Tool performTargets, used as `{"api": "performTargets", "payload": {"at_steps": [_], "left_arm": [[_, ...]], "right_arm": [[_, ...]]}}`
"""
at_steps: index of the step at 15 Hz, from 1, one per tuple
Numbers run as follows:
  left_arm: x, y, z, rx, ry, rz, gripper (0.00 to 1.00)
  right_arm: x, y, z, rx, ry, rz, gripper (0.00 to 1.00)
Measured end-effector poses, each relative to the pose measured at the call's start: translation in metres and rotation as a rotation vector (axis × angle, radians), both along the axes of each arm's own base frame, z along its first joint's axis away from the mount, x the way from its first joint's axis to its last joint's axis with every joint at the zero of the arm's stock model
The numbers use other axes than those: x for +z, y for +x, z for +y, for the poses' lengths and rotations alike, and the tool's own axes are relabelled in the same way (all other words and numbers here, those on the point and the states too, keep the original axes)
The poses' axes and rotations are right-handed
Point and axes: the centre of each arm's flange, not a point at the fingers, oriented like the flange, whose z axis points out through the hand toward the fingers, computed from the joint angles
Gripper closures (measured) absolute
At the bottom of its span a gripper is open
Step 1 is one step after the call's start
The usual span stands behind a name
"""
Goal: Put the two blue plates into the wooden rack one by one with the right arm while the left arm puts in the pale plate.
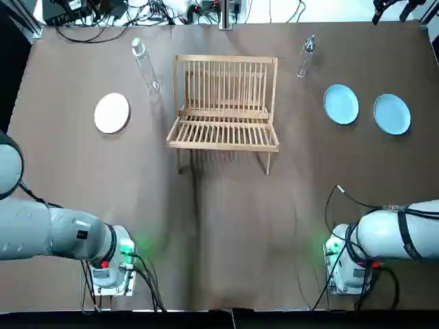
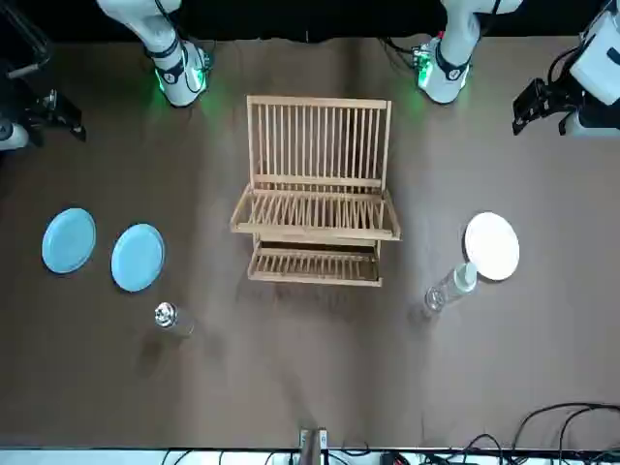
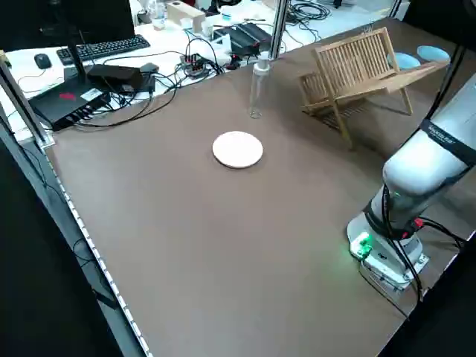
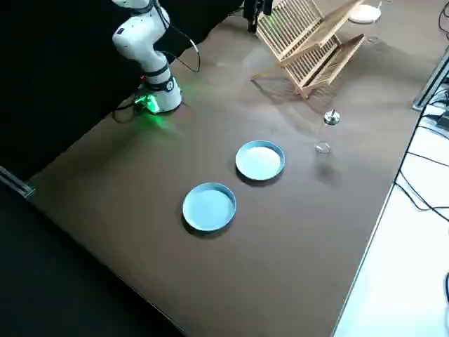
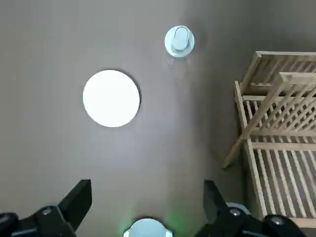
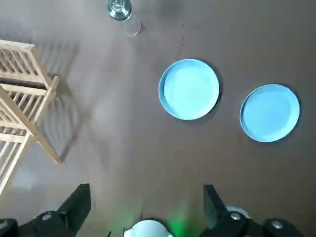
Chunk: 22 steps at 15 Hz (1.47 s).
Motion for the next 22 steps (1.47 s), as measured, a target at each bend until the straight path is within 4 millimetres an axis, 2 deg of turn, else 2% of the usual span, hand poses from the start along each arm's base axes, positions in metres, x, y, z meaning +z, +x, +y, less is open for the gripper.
{"api": "performTargets", "payload": {"at_steps": [7, 9, 11, 13, 16, 18, 19, 22], "left_arm": [[-0.001, 0.001, 0.007, 0.013, 0.005, 0.003, 0.0], [-0.009, 0.004, 0.024, 0.043, 0.02, 0.019, 0.0], [-0.032, 0.012, 0.054, 0.088, 0.025, 0.054, 0.0], [-0.076, 0.025, 0.085, 0.129, 0.033, 0.072, 0.0], [-0.165, 0.038, 0.124, 0.137, 0.031, 0.053, 0.0], [-0.22, 0.039, 0.143, 0.134, 0.028, 0.046, 0.0], [-0.263, 0.042, 0.166, 0.139, 0.025, 0.052, 0.0], [-0.322, 0.047, 0.204, 0.121, 0.018, 0.054, 0.01]], "right_arm": [[0.002, 0.002, -0.004, -0.007, 0.0, -0.02, 0.0], [0.002, 0.002, -0.004, -0.008, 0.0, -0.02, 0.0], [0.0, 0.002, -0.004, -0.007, 0.0, -0.017, 0.0], [-0.002, 0.002, -0.003, -0.006, 0.0, -0.012, 0.0], [-0.01, 0.003, 0.001, 0.004, 0.001, 0.004, 0.0], [-0.018, 0.006, 0.014, 0.028, 0.001, 0.016, 0.0], [-0.032, 0.014, 0.025, 0.047, -0.003, 0.039, 0.0], [-0.065, 0.033, 0.027, 0.045, -0.01, 0.076, 0.0]]}}
